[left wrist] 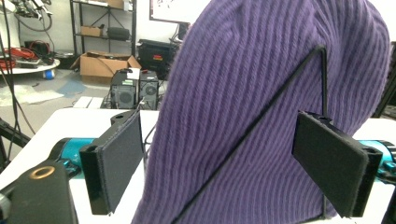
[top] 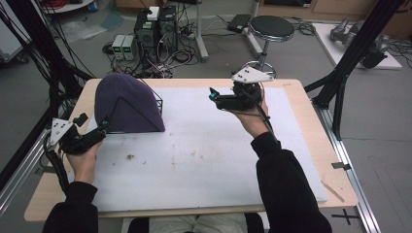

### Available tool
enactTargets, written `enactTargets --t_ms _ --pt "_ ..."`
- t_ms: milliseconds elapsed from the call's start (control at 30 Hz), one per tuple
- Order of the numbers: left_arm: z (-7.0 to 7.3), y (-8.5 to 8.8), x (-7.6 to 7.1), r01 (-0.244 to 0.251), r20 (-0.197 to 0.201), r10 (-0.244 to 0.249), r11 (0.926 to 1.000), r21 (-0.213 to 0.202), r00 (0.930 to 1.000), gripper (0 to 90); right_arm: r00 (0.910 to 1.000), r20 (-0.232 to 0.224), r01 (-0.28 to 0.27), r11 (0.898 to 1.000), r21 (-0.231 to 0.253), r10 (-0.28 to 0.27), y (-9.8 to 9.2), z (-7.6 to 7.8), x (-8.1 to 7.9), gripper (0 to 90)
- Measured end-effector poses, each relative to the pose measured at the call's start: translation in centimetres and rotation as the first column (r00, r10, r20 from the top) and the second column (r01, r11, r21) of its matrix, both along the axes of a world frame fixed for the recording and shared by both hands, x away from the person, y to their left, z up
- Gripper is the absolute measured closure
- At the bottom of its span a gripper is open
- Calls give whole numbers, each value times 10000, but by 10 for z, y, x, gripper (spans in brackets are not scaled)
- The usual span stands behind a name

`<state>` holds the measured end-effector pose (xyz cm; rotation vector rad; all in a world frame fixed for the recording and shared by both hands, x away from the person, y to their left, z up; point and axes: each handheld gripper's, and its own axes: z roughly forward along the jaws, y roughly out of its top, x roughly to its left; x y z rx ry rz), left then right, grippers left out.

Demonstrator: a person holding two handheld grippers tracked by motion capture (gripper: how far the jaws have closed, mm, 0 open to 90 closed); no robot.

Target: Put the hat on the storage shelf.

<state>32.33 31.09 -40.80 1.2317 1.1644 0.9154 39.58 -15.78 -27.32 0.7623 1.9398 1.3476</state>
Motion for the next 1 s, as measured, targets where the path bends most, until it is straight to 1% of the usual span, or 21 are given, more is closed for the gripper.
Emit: enactTargets --t_ms 67,133,233,300,467,533,600,667,767,800,867,900,1000 --pt "-3 0 -2 -44 -59 43 10000 -50 10000 169 10000 16 82 9999 88 -82 -8 -5 -6 115" --pt "-5 0 -4 -100 -88 99 9999 -133 9999 169 10000 10 19 9994 340 -19 -17 -9 -11 115" --pt "-5 -1 -6 -58 -118 57 9999 -90 9999 169 10000 10 82 9983 575 -83 -29 -16 -18 115" --pt "-6 -3 -7 -4 -123 3 10000 -30 9999 169 9996 -108 251 9975 666 -244 -38 -22 -21 114" --pt "-7 -8 -10 145 -166 -143 9999 66 9998 169 9979 -143 648 9934 944 -638 -57 -41 -32 114" --pt "-7 -10 -12 222 -167 -220 9997 121 9996 169 9961 -348 839 9909 1049 -807 -64 -50 -36 114" --pt "-8 -13 -13 312 -204 -308 9994 168 9993 169 9943 -456 1005 9895 1037 -962 -71 -60 -39 111" --pt "-10 -16 -15 382 -231 -376 9989 253 9990 169 9908 -593 1276 9857 1101 -1216 -77 -68 -41 110" --pt "-13 -18 -17 407 -264 -401 9989 248 9988 169 9869 -657 1547 9805 1210 -1476 -84 -77 -45 110" --pt "-15 -18 -18 399 -277 -393 9990 213 9988 169 9857 -724 1600 9793 1240 -1519 -86 -81 -47 110" --pt "-18 -16 -20 388 -437 -381 9991 149 9983 169 9847 -737 1664 9779 1263 -1580 -89 -88 -51 109" --pt "-19 -16 -21 325 -472 -319 9994 106 9984 169 9836 -748 1721 9780 1183 -1640 -90 -91 -53 109" --pt "-23 -14 -25 241 -546 -237 9997 71 9982 169 9835 -532 1784 9747 1348 -1727 -94 -100 -61 110"
